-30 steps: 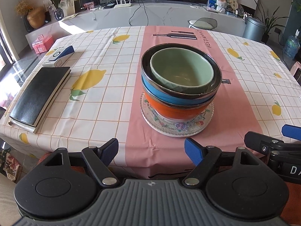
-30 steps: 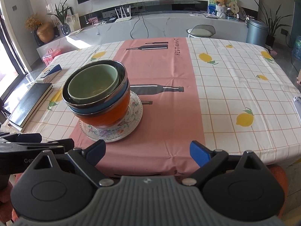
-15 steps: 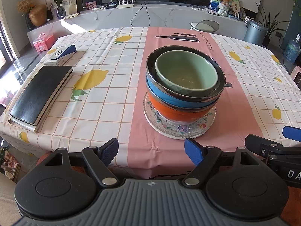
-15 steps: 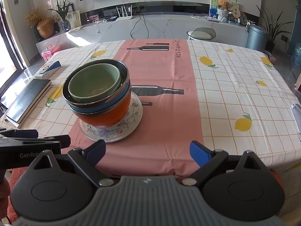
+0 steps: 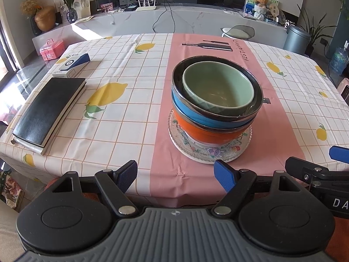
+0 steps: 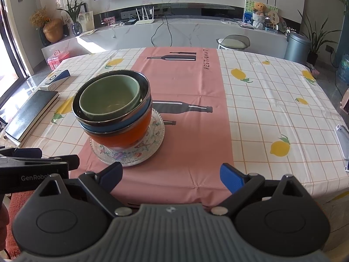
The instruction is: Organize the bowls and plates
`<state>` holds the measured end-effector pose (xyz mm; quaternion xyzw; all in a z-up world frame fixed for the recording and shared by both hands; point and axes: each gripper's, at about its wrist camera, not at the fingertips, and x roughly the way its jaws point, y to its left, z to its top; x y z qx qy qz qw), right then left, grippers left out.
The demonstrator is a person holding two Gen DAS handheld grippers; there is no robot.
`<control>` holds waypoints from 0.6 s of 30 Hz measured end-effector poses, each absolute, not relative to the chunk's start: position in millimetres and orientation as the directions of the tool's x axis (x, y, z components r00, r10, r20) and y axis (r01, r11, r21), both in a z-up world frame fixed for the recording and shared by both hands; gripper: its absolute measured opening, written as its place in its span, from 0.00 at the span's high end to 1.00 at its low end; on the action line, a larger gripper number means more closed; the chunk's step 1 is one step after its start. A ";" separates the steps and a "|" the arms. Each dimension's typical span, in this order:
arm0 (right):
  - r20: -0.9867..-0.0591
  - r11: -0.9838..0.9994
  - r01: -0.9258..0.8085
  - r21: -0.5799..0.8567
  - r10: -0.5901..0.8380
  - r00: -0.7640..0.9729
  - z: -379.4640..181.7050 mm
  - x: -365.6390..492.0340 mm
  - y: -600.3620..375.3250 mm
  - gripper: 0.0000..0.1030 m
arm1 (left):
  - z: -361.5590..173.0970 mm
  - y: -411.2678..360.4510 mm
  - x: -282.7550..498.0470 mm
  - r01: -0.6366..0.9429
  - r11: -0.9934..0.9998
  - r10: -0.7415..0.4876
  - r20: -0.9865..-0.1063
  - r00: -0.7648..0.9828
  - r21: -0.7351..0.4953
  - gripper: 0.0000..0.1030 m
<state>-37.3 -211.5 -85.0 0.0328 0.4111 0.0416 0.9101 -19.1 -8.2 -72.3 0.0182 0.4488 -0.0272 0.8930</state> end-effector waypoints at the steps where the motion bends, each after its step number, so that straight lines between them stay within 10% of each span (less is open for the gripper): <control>1: -0.746 0.995 -0.049 0.093 0.102 0.658 -84.7 -37.3 -211.2 0.09 | -72.2 -8.4 -19.2 0.065 0.998 -0.033 -0.802 0.596 0.008 0.09; 18: -0.759 0.997 -0.045 0.066 0.080 0.647 -83.7 -31.9 -209.0 0.09 | -68.3 -7.4 -16.2 0.063 0.998 -0.034 -0.800 0.599 0.005 0.09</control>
